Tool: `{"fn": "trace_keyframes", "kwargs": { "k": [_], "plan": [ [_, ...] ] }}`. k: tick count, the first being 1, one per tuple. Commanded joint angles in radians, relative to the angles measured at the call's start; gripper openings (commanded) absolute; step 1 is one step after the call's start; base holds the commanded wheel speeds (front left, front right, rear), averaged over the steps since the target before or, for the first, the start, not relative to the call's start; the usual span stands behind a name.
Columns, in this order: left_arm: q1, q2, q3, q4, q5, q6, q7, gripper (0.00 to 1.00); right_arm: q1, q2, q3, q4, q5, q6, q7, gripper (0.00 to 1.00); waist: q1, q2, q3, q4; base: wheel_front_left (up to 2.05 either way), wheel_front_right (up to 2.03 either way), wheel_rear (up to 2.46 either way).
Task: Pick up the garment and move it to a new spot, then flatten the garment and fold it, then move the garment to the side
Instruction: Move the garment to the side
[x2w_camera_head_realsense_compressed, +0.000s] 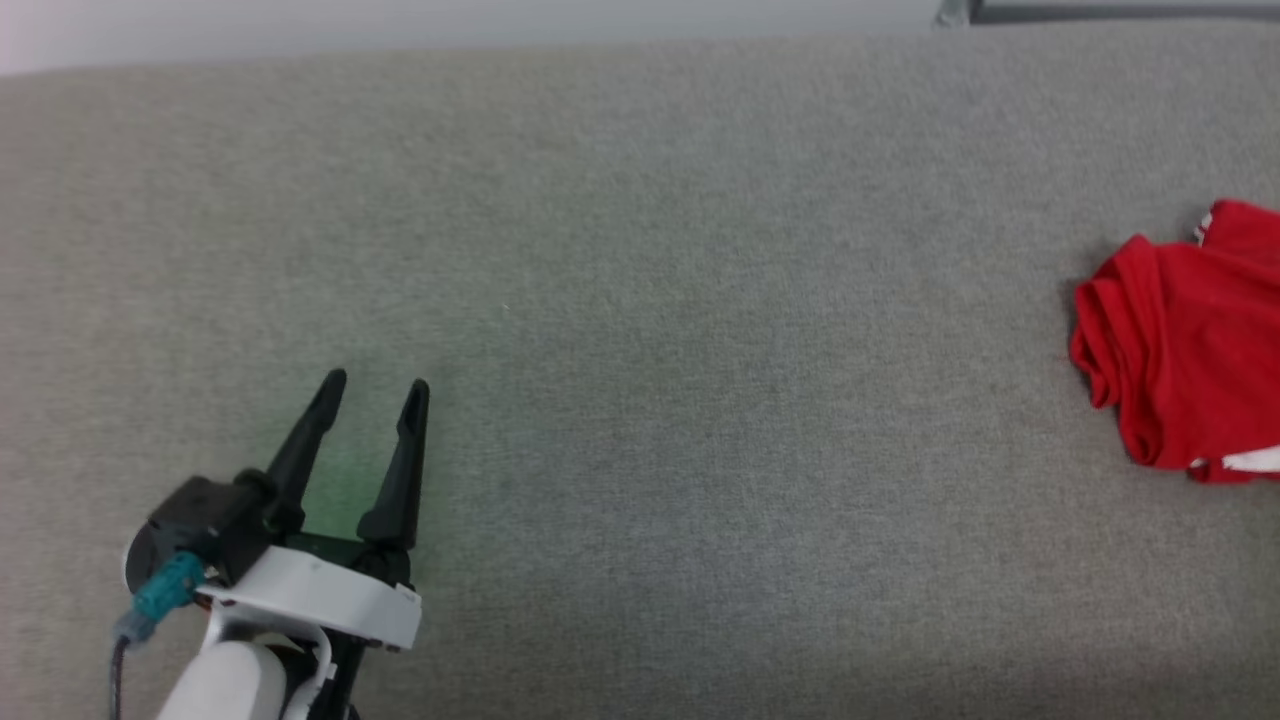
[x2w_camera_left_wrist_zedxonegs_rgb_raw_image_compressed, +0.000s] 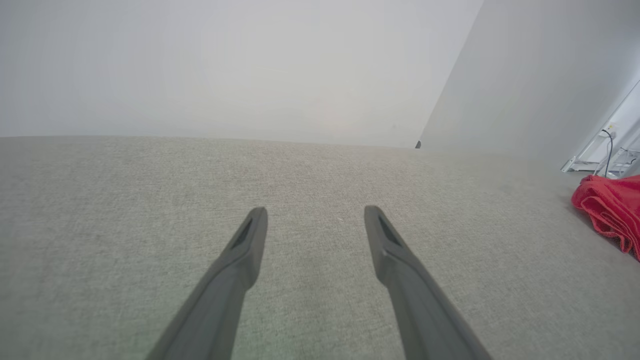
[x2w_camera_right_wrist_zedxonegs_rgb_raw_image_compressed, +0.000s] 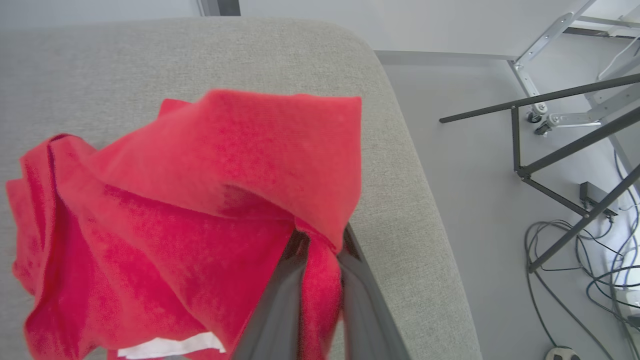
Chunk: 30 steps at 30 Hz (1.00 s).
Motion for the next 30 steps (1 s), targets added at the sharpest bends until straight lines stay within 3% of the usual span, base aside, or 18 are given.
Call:
{"fn": "trace_keyframes", "kwargs": {
  "k": [1,10,15,16,17,18,19,30],
  "plan": [
    [-0.012,0.008,0.003,-0.007,0.005,0.007,0.004,1.0,-0.025,0.009,0.006,0.012,-0.013,-0.001,-0.016,0.0,0.0,0.0,0.038,-0.027,0.0,0.0,0.0],
    [-0.026,0.039,0.007,-0.075,0.016,0.021,0.041,1.0,-0.175,0.043,0.079,0.207,-0.163,-0.001,-0.159,0.0,0.0,0.0,0.097,-0.033,0.0,0.0,0.0],
    [-0.042,0.049,0.003,-0.09,0.027,0.025,0.042,1.0,-0.245,0.08,0.085,0.306,-0.188,-0.001,-0.225,0.0,0.0,0.0,0.108,-0.034,0.0,0.0,0.0],
    [-0.045,0.051,0.0,-0.093,0.031,0.023,0.035,1.0,-0.253,0.086,0.089,0.319,-0.186,-0.001,-0.235,0.09,0.0,0.0,0.108,-0.034,0.0,0.0,0.0],
    [-0.05,0.05,-0.001,-0.093,0.034,0.023,0.031,1.0,-0.263,0.087,0.094,0.333,-0.196,-0.001,-0.245,0.32,0.0,0.0,0.107,-0.033,0.0,0.0,0.0],
    [-0.054,0.046,-0.001,-0.093,0.032,0.023,0.026,1.0,-0.269,0.086,0.102,0.344,-0.207,-0.001,-0.255,0.73,0.0,0.0,0.102,-0.032,0.0,0.0,0.0],
    [-0.055,0.043,-0.002,-0.091,0.031,0.024,0.021,1.0,-0.276,0.089,0.108,0.352,-0.211,-0.001,-0.266,1.0,0.0,0.0,0.096,-0.032,0.0,0.0,0.0],
    [-0.012,0.01,0.011,0.01,0.011,0.042,-0.024,1.0,-0.285,0.111,0.172,0.403,-0.235,-0.001,-0.335,1.0,0.0,0.0,-0.072,0.004,0.0,0.0,0.0]
  ]
}}
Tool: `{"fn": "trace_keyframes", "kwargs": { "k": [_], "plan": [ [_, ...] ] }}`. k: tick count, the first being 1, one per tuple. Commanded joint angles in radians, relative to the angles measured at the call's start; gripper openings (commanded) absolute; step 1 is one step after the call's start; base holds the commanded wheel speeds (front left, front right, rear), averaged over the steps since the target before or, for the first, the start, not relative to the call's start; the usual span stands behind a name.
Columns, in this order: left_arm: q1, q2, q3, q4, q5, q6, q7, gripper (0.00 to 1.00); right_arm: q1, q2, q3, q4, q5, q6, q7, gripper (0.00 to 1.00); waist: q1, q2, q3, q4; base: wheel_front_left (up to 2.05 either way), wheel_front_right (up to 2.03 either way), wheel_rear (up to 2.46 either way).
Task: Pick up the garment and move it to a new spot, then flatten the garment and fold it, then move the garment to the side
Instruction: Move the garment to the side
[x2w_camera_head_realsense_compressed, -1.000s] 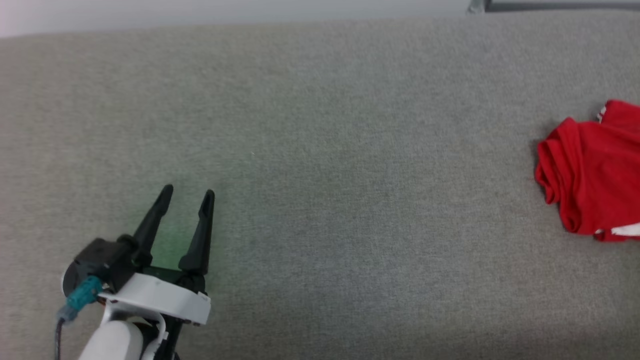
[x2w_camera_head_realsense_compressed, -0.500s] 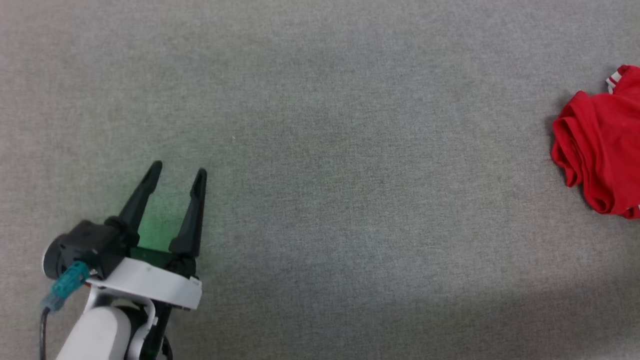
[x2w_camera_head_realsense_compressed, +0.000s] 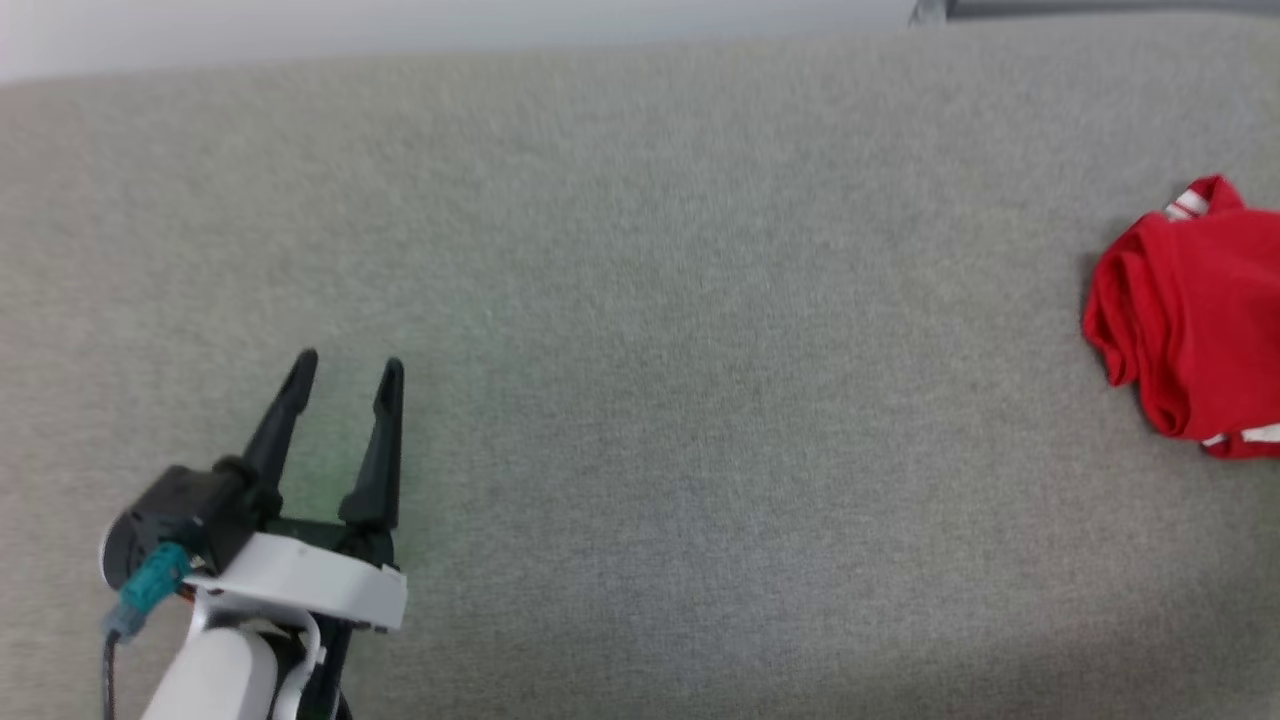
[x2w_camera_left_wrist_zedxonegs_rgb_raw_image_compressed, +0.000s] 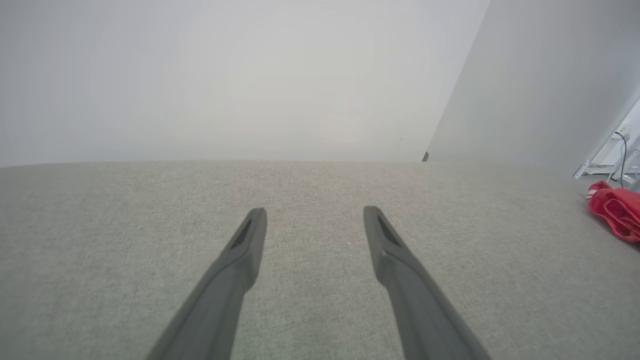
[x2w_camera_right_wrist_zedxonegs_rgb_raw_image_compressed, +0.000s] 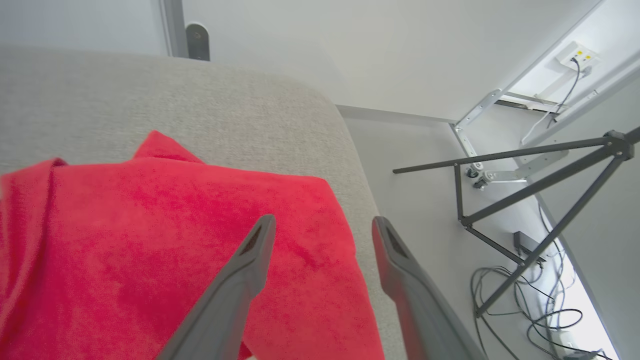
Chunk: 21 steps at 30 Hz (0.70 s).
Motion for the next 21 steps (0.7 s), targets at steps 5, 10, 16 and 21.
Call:
{"fn": "trace_keyframes", "kwargs": {
  "k": [5,10,16,21],
  "plan": [
    [0.051,-0.008,0.008,0.057,-0.014,-0.004,-0.017,1.0,0.055,0.062,0.059,-0.043,0.036,-0.001,-0.028,1.0,0.0,0.0,-0.152,0.06,0.0,0.0,0.0],
    [0.085,-0.009,0.013,0.094,-0.019,-0.014,-0.025,1.0,0.103,0.113,0.093,-0.082,0.05,-0.001,-0.069,1.0,0.0,0.0,-0.214,0.093,0.0,0.0,0.0],
    [0.121,0.006,0.026,0.138,-0.023,-0.023,-0.03,1.0,0.187,0.189,0.117,-0.135,0.059,-0.001,-0.148,1.0,0.0,0.0,-0.284,0.127,0.0,0.0,0.0],
    [0.147,0.019,0.033,0.155,-0.019,-0.029,-0.033,1.0,0.26,0.242,0.112,-0.185,0.066,-0.001,-0.206,1.0,0.0,0.0,-0.322,0.14,0.0,0.0,0.0]
  ]
}}
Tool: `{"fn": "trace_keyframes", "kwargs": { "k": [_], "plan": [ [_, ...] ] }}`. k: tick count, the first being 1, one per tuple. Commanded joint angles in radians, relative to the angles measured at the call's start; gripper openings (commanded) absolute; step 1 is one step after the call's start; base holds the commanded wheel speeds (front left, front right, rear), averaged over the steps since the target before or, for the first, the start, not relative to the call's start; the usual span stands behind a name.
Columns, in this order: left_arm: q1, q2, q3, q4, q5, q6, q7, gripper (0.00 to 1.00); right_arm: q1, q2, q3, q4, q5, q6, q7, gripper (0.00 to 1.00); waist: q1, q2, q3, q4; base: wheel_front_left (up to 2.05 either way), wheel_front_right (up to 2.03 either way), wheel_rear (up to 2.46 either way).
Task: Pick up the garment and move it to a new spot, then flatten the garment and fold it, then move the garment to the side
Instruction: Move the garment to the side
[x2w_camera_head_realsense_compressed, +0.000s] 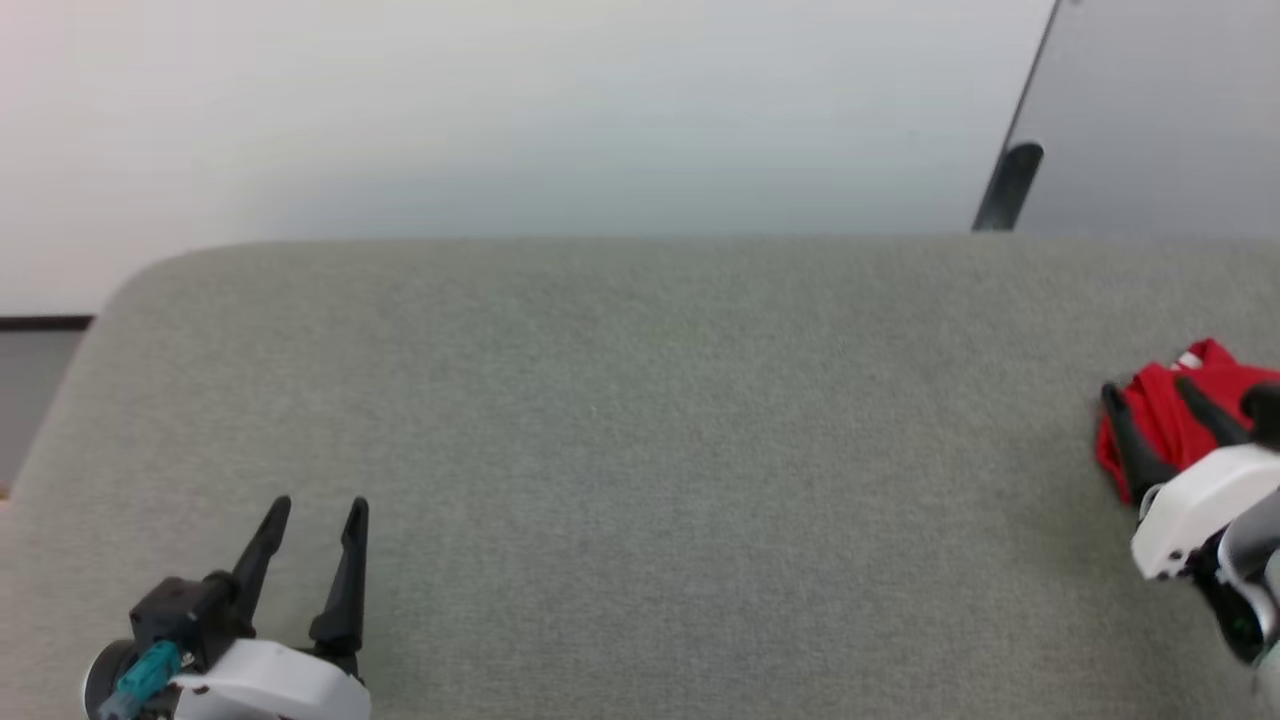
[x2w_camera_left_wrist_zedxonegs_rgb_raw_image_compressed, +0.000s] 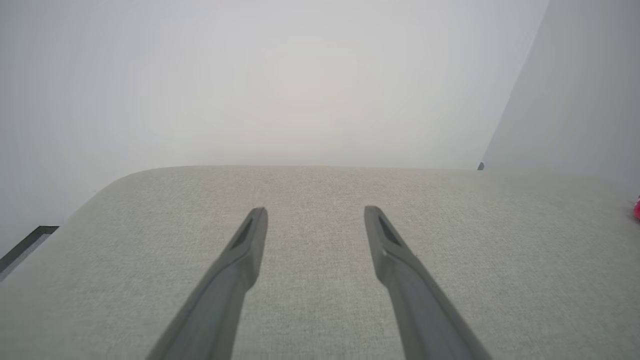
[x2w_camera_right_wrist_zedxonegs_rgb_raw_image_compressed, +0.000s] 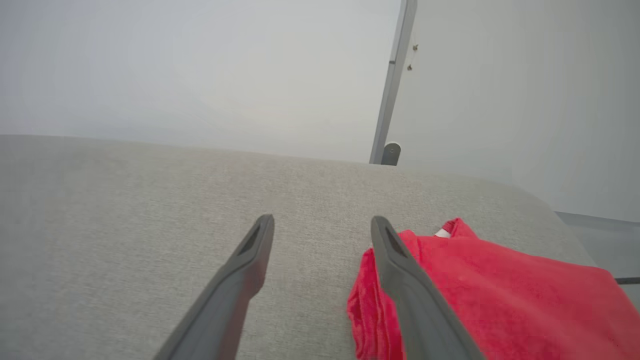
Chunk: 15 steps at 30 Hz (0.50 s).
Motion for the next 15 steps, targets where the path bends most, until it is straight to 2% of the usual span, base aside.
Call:
{"fn": "trace_keyframes", "kwargs": {
  "k": [1,6,15],
  "plan": [
    [0.015,0.004,0.005,0.002,0.004,-0.006,-0.005,1.0,0.034,0.009,-0.013,-0.016,0.006,-0.001,-0.018,1.0,-0.0001,-0.0001,-0.048,0.035,0.0,0.0,0.0],
    [0.051,0.0,0.021,-0.01,-0.001,-0.001,-0.007,1.0,0.12,0.031,-0.036,-0.095,0.008,-0.001,-0.048,1.0,-0.0001,-0.0001,-0.063,0.041,0.0,0.0,0.0],
    [0.121,-0.016,0.075,-0.074,0.005,0.006,-0.008,1.0,0.275,0.031,-0.125,-0.257,-0.011,-0.001,-0.042,1.0,-0.0001,-0.0001,-0.076,0.044,0.0,0.0,0.0]
  ]
}}
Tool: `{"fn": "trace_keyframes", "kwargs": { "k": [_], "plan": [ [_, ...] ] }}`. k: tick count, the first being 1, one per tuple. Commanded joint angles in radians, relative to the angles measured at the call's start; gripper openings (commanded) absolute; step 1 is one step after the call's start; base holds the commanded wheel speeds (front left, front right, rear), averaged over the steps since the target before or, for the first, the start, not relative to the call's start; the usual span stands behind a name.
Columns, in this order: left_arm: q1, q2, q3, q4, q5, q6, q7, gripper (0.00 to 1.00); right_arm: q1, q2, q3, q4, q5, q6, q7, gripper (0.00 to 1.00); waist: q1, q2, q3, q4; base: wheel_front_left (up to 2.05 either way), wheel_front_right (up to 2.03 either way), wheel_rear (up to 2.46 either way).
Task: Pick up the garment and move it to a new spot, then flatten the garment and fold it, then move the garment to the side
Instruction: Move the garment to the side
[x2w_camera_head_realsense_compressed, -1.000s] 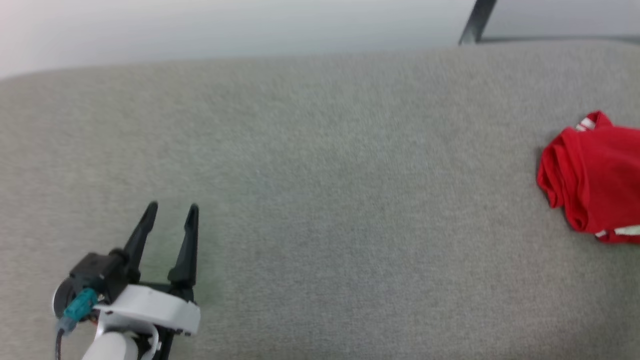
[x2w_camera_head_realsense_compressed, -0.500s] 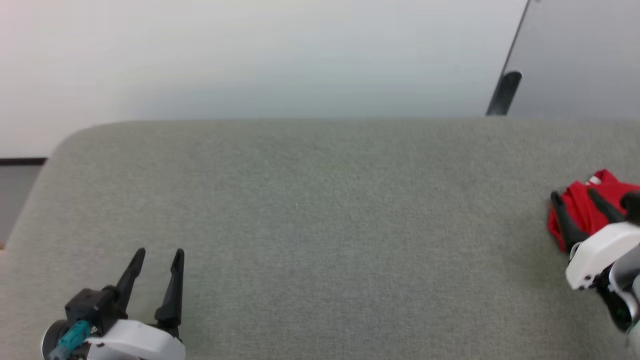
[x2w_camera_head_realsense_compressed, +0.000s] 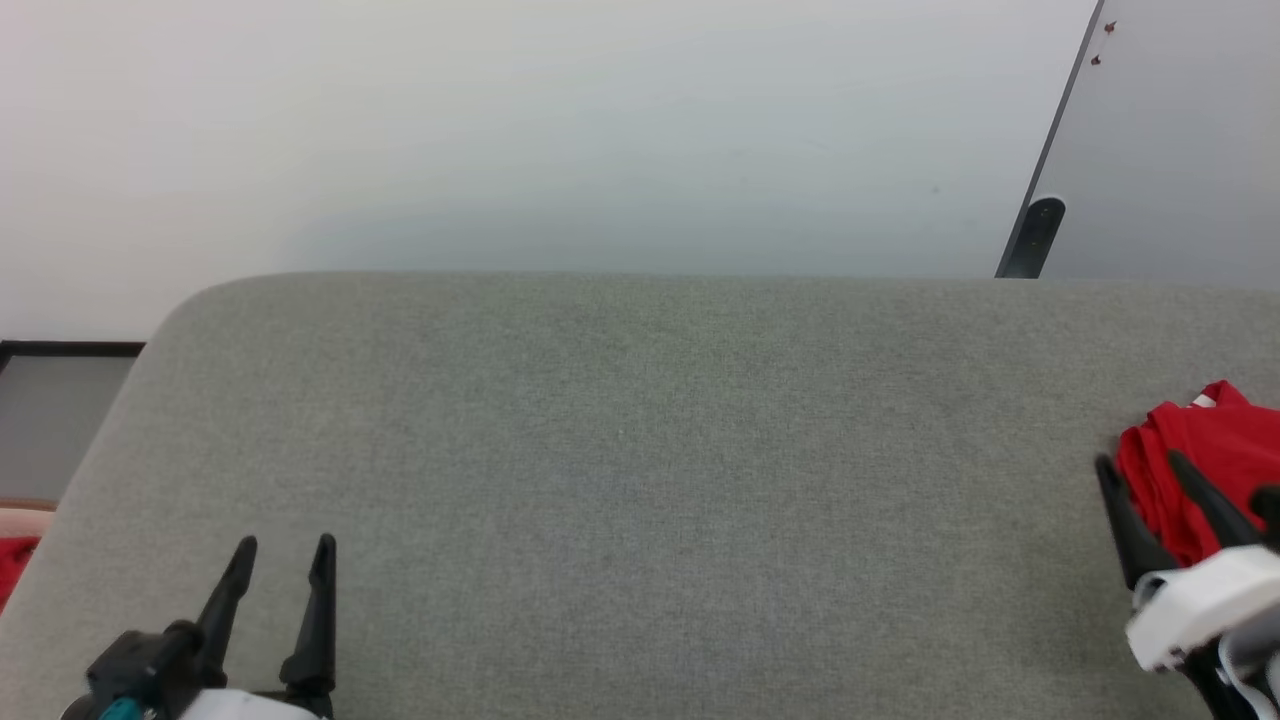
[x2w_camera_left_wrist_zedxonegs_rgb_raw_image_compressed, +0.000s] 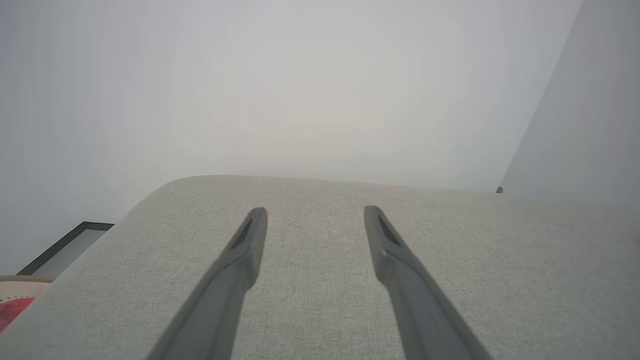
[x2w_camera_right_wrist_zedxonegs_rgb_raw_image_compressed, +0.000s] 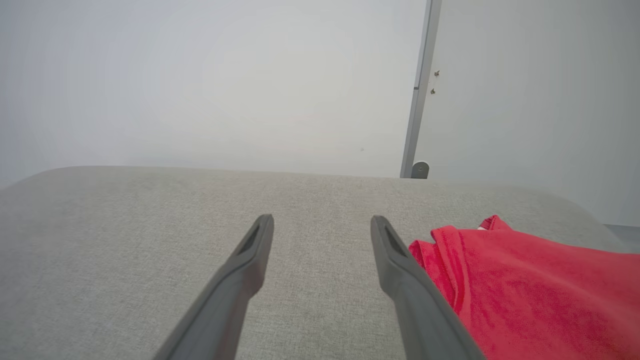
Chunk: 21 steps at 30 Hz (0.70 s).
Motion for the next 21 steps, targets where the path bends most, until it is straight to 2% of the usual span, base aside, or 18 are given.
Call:
{"fn": "trace_keyframes", "kwargs": {
  "k": [1,14,21],
  "plan": [
    [0.019,-0.008,0.013,-0.017,0.006,0.003,-0.004,1.0,0.041,-0.005,-0.03,-0.031,-0.012,-0.001,0.006,1.0,0.0,0.0,-0.002,0.002,0.0,0.0,0.0],
    [0.087,-0.042,0.045,-0.092,0.033,0.013,-0.004,1.0,0.251,0.048,-0.223,-0.329,-0.093,-0.001,0.13,1.0,0.0,0.0,0.003,-0.011,0.0,0.0,0.0],
    [0.104,-0.049,0.048,-0.109,0.035,0.019,-0.004,1.0,0.306,0.089,-0.286,-0.432,-0.118,-0.001,0.187,1.0,0.0,0.0,0.013,-0.015,0.0,0.0,0.0]
  ]
}}
